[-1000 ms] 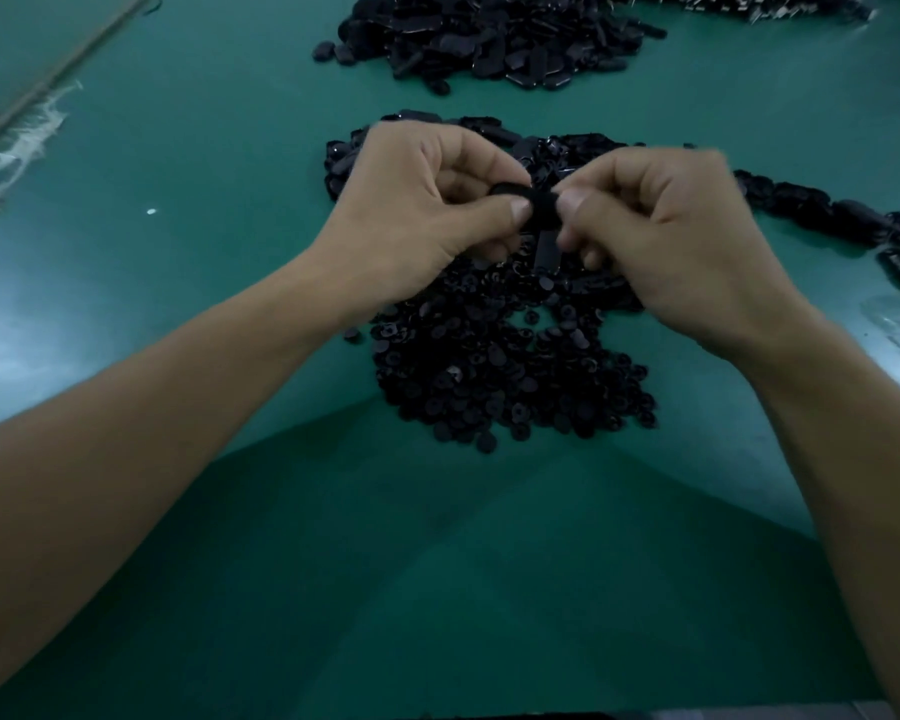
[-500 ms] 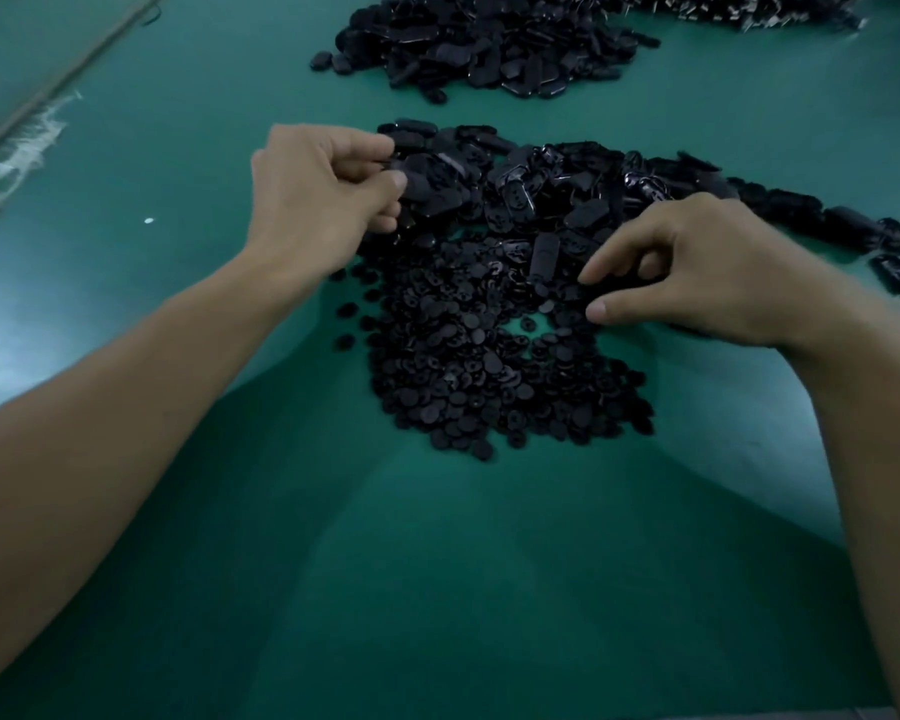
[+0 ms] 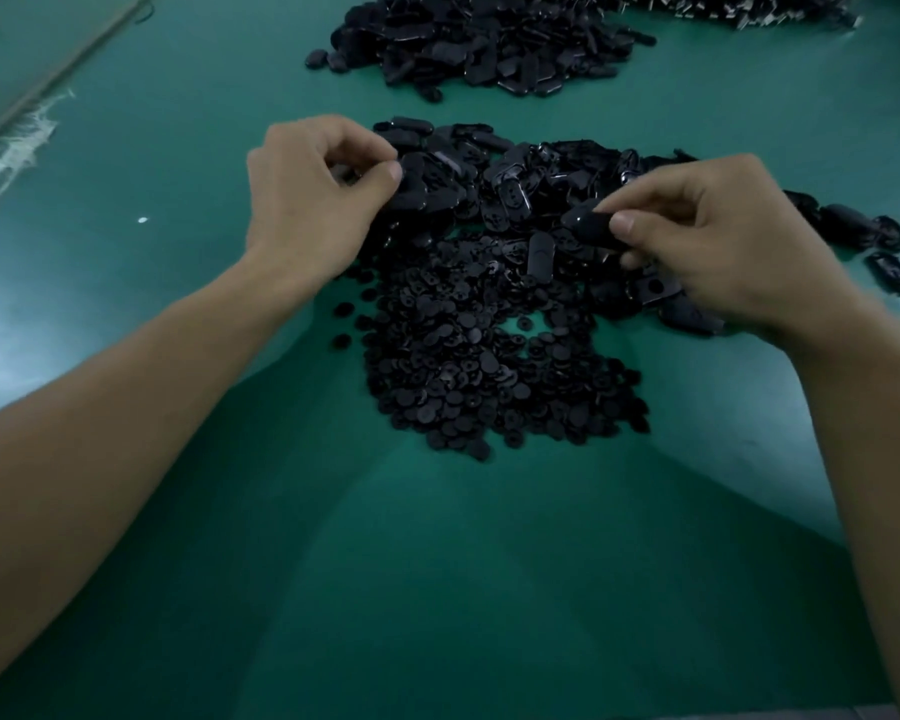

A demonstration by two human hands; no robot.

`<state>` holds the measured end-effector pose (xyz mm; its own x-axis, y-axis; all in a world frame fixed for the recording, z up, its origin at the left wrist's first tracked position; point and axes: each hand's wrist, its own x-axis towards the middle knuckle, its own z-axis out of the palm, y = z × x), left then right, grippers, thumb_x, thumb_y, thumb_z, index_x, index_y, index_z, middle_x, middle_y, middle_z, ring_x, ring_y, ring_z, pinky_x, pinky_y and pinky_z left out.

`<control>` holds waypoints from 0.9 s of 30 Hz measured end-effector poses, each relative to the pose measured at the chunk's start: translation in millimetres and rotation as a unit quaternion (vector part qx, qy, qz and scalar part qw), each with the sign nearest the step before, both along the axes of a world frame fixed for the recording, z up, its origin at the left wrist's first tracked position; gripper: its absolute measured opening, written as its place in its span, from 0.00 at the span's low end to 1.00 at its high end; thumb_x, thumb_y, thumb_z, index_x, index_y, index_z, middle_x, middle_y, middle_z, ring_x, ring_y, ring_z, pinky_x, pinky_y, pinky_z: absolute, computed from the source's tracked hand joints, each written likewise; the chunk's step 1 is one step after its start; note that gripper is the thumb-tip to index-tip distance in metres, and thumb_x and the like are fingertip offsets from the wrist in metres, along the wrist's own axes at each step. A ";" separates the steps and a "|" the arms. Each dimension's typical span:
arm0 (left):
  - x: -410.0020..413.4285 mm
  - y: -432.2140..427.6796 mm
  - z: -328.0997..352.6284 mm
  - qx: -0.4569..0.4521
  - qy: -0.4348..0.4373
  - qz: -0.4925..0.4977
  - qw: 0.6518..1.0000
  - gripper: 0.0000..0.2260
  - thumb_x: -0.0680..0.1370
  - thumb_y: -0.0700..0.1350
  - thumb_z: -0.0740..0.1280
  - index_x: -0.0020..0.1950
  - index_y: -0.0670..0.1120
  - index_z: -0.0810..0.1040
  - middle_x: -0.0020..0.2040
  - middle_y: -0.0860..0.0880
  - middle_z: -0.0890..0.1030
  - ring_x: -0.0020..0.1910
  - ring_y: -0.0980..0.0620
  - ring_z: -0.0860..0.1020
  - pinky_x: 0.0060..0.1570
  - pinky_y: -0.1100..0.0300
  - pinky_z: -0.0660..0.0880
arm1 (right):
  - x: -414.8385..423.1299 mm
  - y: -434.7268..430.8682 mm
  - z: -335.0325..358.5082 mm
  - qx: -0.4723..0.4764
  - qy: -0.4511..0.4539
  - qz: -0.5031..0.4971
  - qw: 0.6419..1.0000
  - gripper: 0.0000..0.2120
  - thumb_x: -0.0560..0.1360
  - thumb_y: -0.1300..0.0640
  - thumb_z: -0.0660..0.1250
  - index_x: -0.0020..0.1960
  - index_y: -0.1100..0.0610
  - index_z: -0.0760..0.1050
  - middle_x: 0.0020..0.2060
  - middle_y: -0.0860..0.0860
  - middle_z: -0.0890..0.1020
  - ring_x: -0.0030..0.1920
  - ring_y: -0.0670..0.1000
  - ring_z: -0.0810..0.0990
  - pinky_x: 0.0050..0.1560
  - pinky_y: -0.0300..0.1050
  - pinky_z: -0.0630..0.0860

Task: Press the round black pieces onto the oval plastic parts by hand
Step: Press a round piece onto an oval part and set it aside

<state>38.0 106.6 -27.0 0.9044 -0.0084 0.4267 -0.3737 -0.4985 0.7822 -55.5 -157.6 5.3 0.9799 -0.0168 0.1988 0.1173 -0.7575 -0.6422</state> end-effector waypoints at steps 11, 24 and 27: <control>-29.9 -25.4 15.4 -0.014 0.013 -0.148 0.989 0.03 0.75 0.45 0.75 0.47 0.47 0.85 0.41 0.50 0.85 0.36 0.55 0.80 0.40 0.62 0.77 | -0.1 3.7 1.1 0.061 -0.002 -0.016 0.998 0.09 0.79 0.63 0.68 0.57 0.52 0.78 0.39 0.51 0.84 0.38 0.41 0.82 0.45 0.39 0.76; -25.7 -20.9 9.9 -0.069 0.083 -0.162 0.981 0.06 0.79 0.40 0.71 0.54 0.47 0.81 0.35 0.51 0.85 0.33 0.53 0.84 0.36 0.63 0.79 | -0.6 -4.6 3.8 0.026 -0.061 -0.020 0.998 0.13 0.77 0.64 0.70 0.58 0.50 0.79 0.46 0.47 0.84 0.45 0.43 0.84 0.53 0.39 0.81; -13.1 -9.3 10.7 -0.052 0.076 -0.106 0.990 0.06 0.79 0.43 0.71 0.55 0.47 0.78 0.35 0.51 0.85 0.31 0.55 0.83 0.33 0.65 0.77 | -2.9 -34.2 6.5 -0.038 -0.002 -0.055 0.998 0.09 0.72 0.60 0.76 0.47 0.47 0.82 0.40 0.46 0.84 0.39 0.39 0.82 0.48 0.43 0.79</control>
<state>24.9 97.3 -16.3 0.9408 -0.1686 0.2940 -0.3352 -0.3344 0.8808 -58.4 -191.8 11.9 0.9721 -0.1091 0.2078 0.0331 -0.8129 -0.5815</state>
